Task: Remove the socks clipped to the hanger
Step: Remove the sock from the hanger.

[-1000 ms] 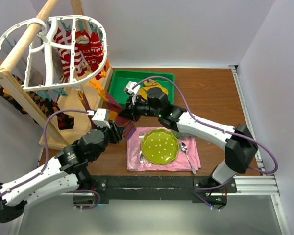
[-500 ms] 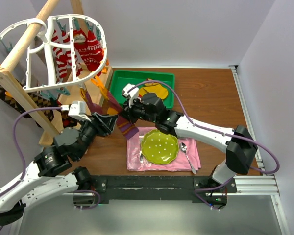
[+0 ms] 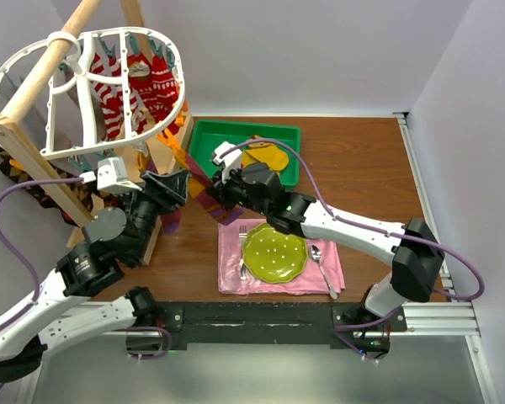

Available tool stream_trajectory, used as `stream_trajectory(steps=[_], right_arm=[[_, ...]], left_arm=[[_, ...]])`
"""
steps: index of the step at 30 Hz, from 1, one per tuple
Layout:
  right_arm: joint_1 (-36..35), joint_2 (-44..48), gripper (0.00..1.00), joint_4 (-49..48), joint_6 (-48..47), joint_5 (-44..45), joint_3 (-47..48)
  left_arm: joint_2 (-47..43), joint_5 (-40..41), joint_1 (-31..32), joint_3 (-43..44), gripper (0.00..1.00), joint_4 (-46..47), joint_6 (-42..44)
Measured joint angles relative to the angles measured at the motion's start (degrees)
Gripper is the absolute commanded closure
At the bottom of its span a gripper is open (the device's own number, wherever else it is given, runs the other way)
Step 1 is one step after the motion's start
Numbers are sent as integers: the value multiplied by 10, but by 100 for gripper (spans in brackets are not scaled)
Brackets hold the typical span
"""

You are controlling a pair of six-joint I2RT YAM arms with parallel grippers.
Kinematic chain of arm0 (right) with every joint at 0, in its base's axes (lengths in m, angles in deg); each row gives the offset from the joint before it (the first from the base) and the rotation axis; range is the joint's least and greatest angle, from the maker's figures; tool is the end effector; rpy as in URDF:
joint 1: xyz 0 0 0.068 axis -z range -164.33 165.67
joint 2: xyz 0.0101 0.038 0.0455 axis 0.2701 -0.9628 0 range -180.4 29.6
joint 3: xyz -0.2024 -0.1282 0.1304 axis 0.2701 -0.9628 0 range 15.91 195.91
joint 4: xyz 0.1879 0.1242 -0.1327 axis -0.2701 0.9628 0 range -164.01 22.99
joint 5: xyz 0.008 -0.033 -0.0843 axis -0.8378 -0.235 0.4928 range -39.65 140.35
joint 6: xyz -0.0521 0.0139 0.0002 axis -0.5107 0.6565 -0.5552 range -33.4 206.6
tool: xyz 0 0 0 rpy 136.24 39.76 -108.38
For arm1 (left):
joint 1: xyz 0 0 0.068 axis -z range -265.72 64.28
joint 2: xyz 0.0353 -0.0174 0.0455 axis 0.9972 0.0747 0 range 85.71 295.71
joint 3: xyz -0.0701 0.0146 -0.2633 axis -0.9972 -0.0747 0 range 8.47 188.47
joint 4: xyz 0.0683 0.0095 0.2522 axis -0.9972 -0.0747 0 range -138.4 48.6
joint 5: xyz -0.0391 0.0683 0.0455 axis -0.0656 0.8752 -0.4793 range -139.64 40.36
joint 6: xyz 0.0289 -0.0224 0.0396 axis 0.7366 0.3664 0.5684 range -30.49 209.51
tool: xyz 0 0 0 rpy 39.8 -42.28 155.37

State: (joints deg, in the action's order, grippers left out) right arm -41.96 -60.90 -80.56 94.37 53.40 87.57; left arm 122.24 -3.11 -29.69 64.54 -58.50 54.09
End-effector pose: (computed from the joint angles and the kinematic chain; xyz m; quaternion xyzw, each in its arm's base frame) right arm 0.2053 0.3204 0.3318 -0.3130 0.7130 0.3214 0.5389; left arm 0.0869 -0.0826 0.4134 -0.1669 0.6764 -0.2842 0.6587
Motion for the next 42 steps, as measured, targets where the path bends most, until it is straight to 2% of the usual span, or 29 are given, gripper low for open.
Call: stream_trajectory(steps=[7, 21, 31, 42], right_arm=[[-6, 0, 100, 0, 2, 6, 0], [-9, 0, 100, 1, 3, 6, 0], [-9, 0, 100, 1, 6, 5, 0], [-9, 0, 100, 2, 9, 5, 1]], left_arm=[[15, 53, 0, 14, 32, 41, 27], [89, 102, -7, 52, 30, 98, 95], [128, 60, -101, 66, 31, 89, 85], [148, 17, -133, 106, 32, 80, 79]])
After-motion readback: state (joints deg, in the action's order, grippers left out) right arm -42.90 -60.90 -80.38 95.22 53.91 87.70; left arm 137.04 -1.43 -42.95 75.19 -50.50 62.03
